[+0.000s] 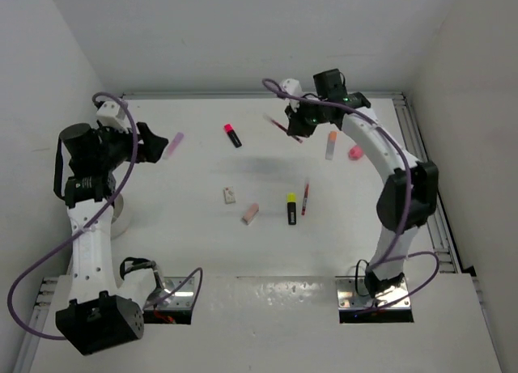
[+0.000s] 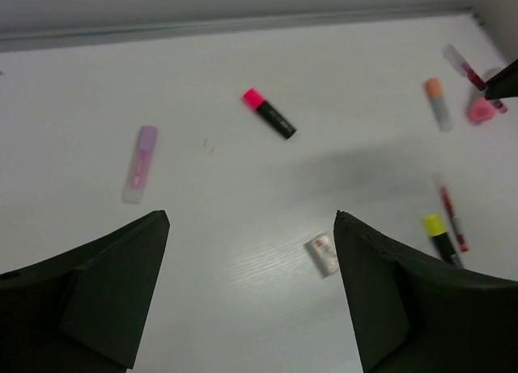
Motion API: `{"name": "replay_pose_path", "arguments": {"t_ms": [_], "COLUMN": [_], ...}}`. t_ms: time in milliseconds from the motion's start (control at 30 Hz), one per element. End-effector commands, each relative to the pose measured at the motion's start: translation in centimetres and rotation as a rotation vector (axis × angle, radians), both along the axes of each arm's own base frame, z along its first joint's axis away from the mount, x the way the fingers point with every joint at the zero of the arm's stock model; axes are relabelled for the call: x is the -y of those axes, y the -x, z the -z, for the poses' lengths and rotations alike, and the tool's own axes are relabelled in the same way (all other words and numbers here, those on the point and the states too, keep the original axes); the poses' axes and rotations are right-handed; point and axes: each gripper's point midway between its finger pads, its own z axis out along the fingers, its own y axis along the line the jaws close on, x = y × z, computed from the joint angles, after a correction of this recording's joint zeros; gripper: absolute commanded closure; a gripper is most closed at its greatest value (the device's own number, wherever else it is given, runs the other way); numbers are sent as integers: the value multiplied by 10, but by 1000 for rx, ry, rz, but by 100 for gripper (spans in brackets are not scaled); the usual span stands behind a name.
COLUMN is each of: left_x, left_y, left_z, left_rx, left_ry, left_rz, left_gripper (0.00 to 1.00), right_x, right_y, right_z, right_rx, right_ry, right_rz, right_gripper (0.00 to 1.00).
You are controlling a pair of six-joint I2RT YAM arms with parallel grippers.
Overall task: Sort the stationery into containers
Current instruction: Pick up the pen from the center of the board, then place the pen in the storage box.
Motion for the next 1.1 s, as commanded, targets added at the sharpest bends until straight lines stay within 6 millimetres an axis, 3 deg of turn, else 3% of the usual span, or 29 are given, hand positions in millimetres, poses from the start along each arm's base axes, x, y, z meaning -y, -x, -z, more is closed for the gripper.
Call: {"name": "replay_pose_path", "arguments": {"t_ms": [0, 33, 67, 100, 133, 167, 200, 367, 567, 1067], "left_x": [34, 39, 45, 52, 55, 60, 64, 82, 106, 118], "left_y": [5, 4, 6, 6, 4, 5, 5, 4, 12, 4], "left_z": [-45, -54, -57, -56, -67, -67, -62, -78, -85, -75], "left_rx": [119, 123, 119, 78, 126, 114, 80, 95, 113, 75], "left_ry": [187, 258, 298, 388, 405, 445, 513, 593, 570, 556], "left_rz": [100, 106, 131, 138, 164, 186, 188, 270, 367, 386], "left_gripper": [11, 11, 11, 11, 11, 11, 11, 10, 8, 12], "right_x": [-53, -60, -67, -77, -82, -88, -95, -126, -154, -211], "right_y": [44, 52, 59, 71, 76, 80, 87, 108, 121, 145], "right_z": [-76, -84, -103, -102, -108, -126, -128, -155, -159, -152], "right_rx": [-48, -54, -39, -63, -72, -78, -94, -136, -202, -265], "right_ry": [-281, -312, -369, -392, -428, -491, -509, -586, -611, -603], "right_rz": [-4, -14, -1, -6, -4, 17, 9, -36, -77, -180], "right_gripper": [100, 100, 100, 100, 100, 100, 100, 100, 100, 100]}}
